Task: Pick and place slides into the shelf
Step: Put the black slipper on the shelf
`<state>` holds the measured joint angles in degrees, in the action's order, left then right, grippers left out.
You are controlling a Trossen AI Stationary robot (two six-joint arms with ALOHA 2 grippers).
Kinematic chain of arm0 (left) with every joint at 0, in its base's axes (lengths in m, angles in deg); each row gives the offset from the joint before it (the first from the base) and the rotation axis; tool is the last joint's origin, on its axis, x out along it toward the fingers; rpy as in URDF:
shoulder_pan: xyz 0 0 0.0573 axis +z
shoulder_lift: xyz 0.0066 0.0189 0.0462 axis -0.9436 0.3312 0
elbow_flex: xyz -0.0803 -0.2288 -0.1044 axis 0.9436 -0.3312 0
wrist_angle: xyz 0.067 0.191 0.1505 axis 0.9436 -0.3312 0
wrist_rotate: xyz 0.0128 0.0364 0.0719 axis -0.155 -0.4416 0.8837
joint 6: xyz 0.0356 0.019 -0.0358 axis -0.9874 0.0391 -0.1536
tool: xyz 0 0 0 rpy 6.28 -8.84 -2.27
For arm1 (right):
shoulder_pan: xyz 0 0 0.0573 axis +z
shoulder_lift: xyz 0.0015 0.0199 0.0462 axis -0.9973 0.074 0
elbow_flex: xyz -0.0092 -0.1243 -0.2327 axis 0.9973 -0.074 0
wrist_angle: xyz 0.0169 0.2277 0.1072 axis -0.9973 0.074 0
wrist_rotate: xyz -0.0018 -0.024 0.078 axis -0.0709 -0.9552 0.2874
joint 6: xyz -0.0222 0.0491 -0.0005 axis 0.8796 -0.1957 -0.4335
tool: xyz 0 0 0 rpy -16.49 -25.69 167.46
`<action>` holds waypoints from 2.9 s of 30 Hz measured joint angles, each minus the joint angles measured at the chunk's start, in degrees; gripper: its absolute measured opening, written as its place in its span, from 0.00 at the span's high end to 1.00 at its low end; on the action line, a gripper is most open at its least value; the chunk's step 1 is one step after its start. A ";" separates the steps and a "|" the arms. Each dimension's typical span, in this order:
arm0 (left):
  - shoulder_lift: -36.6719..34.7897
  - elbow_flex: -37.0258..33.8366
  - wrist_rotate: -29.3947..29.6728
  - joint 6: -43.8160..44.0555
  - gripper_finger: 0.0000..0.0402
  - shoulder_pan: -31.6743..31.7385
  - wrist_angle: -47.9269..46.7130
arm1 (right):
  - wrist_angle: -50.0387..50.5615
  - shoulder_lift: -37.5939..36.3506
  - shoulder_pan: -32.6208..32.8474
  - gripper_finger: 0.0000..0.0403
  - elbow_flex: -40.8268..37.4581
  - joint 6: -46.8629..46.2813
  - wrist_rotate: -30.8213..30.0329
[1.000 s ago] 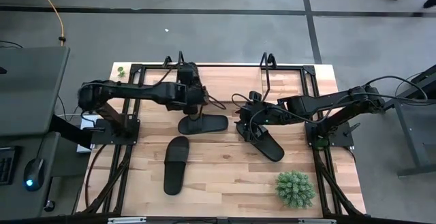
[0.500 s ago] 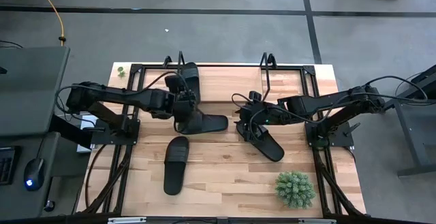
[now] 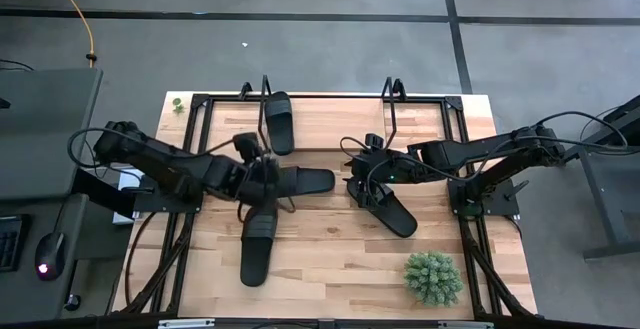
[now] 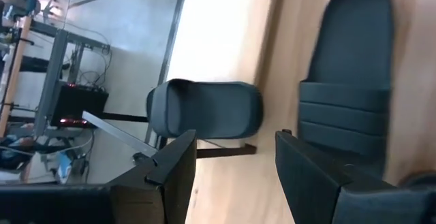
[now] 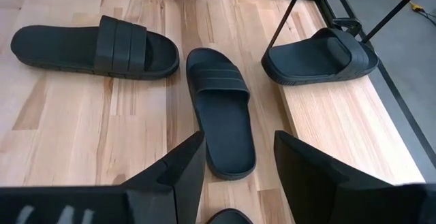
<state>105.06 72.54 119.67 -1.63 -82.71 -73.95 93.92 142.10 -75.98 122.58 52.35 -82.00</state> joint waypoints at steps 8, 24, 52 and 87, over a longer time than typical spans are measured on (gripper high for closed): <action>0.00 0.00 2.77 6.55 0.54 -8.25 -0.71 | 0.02 0.00 0.00 0.59 0.00 0.04 0.00; 0.09 -0.02 1.79 15.00 0.54 -22.01 -1.62 | -0.11 0.02 0.87 0.59 0.00 -6.73 0.01; 11.26 -0.04 -9.69 21.69 0.54 -33.33 1.41 | -4.77 1.33 3.79 0.59 0.04 -5.27 0.04; 20.59 -0.04 -13.51 23.41 0.54 -33.29 5.89 | -7.88 4.22 1.44 0.59 0.02 -1.68 0.55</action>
<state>125.65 72.50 106.16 21.78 -116.00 -68.06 86.04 146.32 -74.53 122.60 50.67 -81.45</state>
